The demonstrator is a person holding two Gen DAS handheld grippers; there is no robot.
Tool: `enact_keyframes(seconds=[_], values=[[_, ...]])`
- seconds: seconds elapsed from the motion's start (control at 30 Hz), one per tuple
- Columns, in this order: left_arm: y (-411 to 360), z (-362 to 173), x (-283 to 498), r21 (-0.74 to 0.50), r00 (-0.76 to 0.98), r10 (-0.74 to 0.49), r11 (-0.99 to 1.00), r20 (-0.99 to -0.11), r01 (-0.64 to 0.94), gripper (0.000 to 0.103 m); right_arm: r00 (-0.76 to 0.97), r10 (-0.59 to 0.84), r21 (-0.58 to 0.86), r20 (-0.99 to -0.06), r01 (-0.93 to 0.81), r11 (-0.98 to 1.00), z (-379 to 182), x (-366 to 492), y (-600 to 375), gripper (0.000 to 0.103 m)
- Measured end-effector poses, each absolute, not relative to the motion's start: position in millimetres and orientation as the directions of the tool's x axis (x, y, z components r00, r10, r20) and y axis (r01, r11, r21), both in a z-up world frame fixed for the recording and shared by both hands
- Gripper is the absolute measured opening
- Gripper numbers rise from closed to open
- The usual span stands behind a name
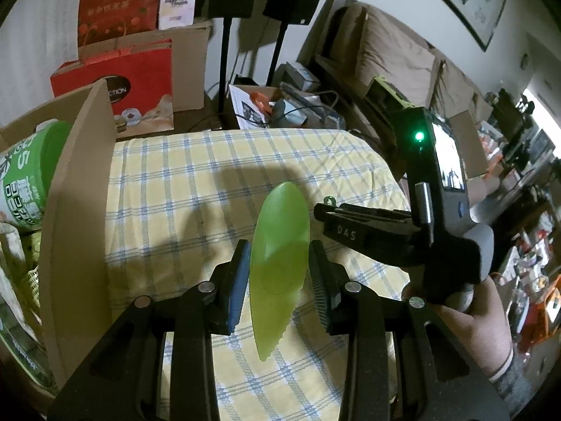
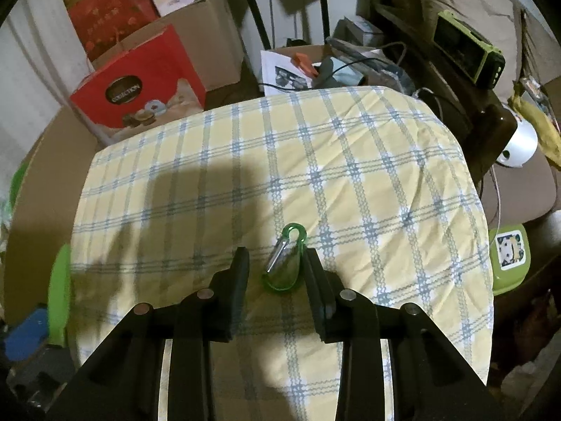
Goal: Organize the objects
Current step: 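Close the right tool on the green carabiner while the left tool holds the scraper, then carry the scraper and carabiner over the cardboard box with both tools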
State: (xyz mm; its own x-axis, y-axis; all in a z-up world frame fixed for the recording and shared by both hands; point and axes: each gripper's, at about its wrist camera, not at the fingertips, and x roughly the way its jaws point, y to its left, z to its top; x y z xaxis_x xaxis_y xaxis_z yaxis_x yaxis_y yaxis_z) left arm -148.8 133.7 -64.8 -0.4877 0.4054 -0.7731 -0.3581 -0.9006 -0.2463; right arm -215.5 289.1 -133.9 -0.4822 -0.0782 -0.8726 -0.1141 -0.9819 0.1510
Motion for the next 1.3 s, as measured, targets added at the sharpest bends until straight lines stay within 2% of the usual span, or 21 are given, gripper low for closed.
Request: enact_keyframes(seconds=[0.2,0.27,0.33,0.5,0.53,0.57,0.6,0.77,0.87,0.9,0.93,1.0,1.13,1.2,1.27,1.3], values=[[130.6,-66.0,-151.0,-0.250,-0.486,0.403,-0.903,-0.776,-0.350,0.031,-0.486,-0.050,0.115,-0.873,-0.105,-0.988,-135.0,-216.7,284.9,0.031],[129.6,-65.8,-151.3,-0.253,-0.485,0.404,-0.903,-0.776,-0.348,0.031,-0.493,-0.043,0.109,-0.869,-0.106,-0.988,-135.9,-216.5,284.8,0.028],[128.7,-65.7,-151.8,-0.253,-0.485,0.402,-0.904,-0.776,-0.345,0.031,-0.499,-0.034,0.099,-0.866,-0.104,-0.990,-136.3,-216.1,285.2,0.019],[125.3,-64.9,-153.5,-0.258,-0.485,0.401,-0.906,-0.777,-0.335,0.031,-0.513,-0.072,0.141,-0.855,-0.096,-0.985,-134.8,-213.6,296.0,0.017],[124.8,-64.7,-153.4,-0.259,-0.486,0.401,-0.906,-0.777,-0.334,0.031,-0.518,-0.071,0.140,-0.852,-0.095,-0.986,-133.9,-212.4,296.6,0.007],[124.2,-64.7,-153.3,-0.259,-0.485,0.400,-0.907,-0.777,-0.333,0.031,-0.523,-0.076,0.145,-0.849,-0.093,-0.985,-132.6,-210.9,297.6,0.002],[123.5,-64.3,-154.0,-0.259,-0.486,0.400,-0.907,-0.777,-0.331,0.031,-0.526,-0.082,0.152,-0.847,-0.092,-0.984,-131.1,-209.2,298.2,0.005],[121.7,-63.2,-154.7,-0.257,-0.489,0.393,-0.911,-0.779,-0.323,0.031,-0.542,-0.079,0.147,-0.837,-0.083,-0.986,-123.2,-204.5,298.1,0.005],[119.3,-63.0,-154.7,-0.266,-0.487,0.398,-0.910,-0.777,-0.319,0.031,-0.526,-0.088,0.169,-0.846,-0.108,-0.980,-124.4,-205.3,300.1,0.010],[118.8,-62.8,-154.6,-0.267,-0.487,0.398,-0.910,-0.777,-0.318,0.031,-0.519,-0.095,0.181,-0.850,-0.117,-0.976,-125.4,-205.8,301.0,0.013],[118.6,-62.7,-155.0,-0.268,-0.487,0.399,-0.910,-0.777,-0.318,0.031,-0.515,-0.097,0.186,-0.852,-0.125,-0.975,-125.7,-205.6,299.9,0.024],[118.0,-62.3,-155.6,-0.268,-0.488,0.399,-0.910,-0.776,-0.317,0.031,-0.516,-0.081,0.165,-0.852,-0.119,-0.979,-125.9,-204.8,294.6,0.035],[117.4,-62.7,-155.7,-0.270,-0.487,0.401,-0.909,-0.776,-0.318,0.031,-0.507,-0.056,0.130,-0.860,-0.110,-0.985,-133.5,-206.0,284.5,0.035],[116.8,-63.4,-156.6,-0.273,-0.484,0.402,-0.908,-0.777,-0.316,0.031,-0.516,-0.002,0.062,-0.856,-0.099,-0.993,-135.2,-205.6,275.4,0.035],[116.3,-64.3,-157.0,-0.276,-0.481,0.403,-0.909,-0.779,-0.314,0.031,-0.524,0.050,-0.004,-0.850,-0.089,-0.996,-136.9,-204.8,267.5,0.030],[116.3,-64.2,-157.3,-0.276,-0.481,0.402,-0.909,-0.779,-0.312,0.031,-0.530,0.044,-0.001,-0.847,-0.080,-0.997,-137.6,-203.9,266.1,0.022]])
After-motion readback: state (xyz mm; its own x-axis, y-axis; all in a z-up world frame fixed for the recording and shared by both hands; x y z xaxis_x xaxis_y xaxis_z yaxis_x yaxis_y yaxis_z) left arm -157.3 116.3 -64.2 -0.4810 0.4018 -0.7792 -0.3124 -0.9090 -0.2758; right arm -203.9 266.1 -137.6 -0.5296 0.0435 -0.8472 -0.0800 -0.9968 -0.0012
